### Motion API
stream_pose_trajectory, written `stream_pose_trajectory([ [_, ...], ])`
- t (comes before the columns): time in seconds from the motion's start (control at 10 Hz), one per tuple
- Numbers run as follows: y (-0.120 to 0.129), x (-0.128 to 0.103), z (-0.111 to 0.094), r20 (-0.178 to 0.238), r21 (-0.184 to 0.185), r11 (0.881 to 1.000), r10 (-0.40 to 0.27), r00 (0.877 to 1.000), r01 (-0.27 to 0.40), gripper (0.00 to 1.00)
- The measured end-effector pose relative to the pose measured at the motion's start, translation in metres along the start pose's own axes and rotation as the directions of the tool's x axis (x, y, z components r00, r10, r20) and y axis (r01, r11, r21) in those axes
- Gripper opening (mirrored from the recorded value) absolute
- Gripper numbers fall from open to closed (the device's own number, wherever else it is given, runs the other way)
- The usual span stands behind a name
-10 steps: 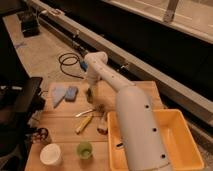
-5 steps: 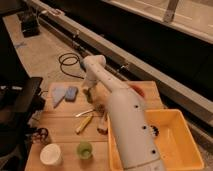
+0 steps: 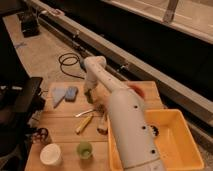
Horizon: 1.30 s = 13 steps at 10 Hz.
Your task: Place pepper in plastic cup
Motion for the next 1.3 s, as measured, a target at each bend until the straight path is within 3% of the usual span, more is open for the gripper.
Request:
stream_pose_trajectory([
  [0.2,-0.001,0.001,-0.004,-0.002,0.004,1.0,0.001,1.0,-0.001,0.1],
  [0.4,0.0,0.001,-0.005,-0.004,0.0,1.0,0.0,1.0,0.0,0.0],
  [0.7,-0.001,0.0,-0.021,-0.021,0.025,1.0,0.007,1.0,-0.007,0.0],
  [1.1,0.001,-0.026,-0.09,-0.073,0.085,0.996,-0.022,0.997,0.028,0.0],
  [1.3,0.01,-0.042,-0.109,-0.089,0.095,0.993,-0.056,0.994,0.064,0.0],
])
